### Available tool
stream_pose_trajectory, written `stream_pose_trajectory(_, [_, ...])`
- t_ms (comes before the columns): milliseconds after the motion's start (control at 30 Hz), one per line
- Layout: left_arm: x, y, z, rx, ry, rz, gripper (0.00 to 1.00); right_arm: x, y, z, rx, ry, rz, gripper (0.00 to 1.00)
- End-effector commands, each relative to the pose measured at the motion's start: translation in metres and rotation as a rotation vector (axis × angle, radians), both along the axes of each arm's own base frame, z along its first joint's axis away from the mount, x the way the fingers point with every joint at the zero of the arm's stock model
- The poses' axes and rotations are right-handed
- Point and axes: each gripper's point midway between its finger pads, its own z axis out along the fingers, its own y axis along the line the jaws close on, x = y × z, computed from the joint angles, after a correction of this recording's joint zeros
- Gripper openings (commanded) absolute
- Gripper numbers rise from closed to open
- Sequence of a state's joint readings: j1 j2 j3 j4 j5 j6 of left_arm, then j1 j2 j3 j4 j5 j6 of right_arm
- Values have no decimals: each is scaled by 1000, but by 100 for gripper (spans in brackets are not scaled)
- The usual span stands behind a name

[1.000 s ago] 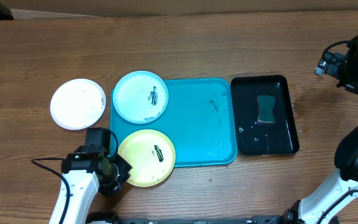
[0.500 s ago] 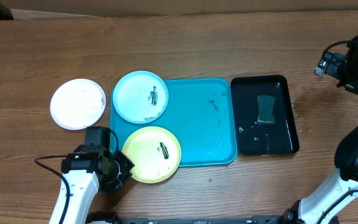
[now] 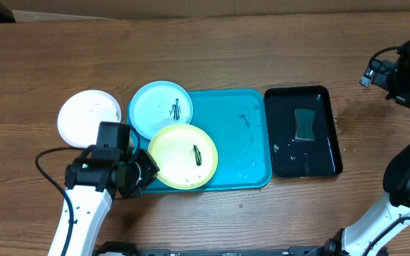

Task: Clean dirty plates on tray and stack at the side
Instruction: 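Grasp the yellow plate rim and slide it right across the tray, then hold the yellow plate rim with the left gripper at tray center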

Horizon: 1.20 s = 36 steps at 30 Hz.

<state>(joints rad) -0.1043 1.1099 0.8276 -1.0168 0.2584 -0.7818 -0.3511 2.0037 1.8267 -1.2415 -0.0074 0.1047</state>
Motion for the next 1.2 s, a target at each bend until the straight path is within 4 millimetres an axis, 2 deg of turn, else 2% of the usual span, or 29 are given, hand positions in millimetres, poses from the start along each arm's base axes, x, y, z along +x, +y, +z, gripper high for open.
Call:
stream_pose_trajectory(0, [15,-7,6,8,-14,-40,4,2,-1,8,-14,-23,-2,100])
stream_pose_trajectory(433, [82,-64,-18,53,-26,-181,4,2,-1,8,-14,-23,-3,100])
stream_pose_trajectory(533, [94,-80,-28,54,-38,-214,4,2,-1,8,-14,-23,-2,100])
stream_pose_trajectory(633, [101,-87,-34,65,-49,-229,4,2,-1,8,-14,-23,-3,100])
stream_pose_trajectory(733, [112,-91,-28,76,-83,-283,7,2,-1,8,-14,-23,-2,100])
stream_pose_trajectory(900, [127,-94,0,137,-150,-478,28,2,-1,8,-14,-23,-3,100])
stream_pose_trajectory(1000, [137,-92,16,198,-178,-557,33,2,-1,8,-14,-23,-3,100])
stream_pose_trajectory(1067, [141,-94,20,216,-202,-627,33,2,-1,8,-14,-23,-2,100])
stream_pose_trajectory(1167, [144,-96,13,234,-211,-702,32,2,-1,8,-14,-23,-3,100])
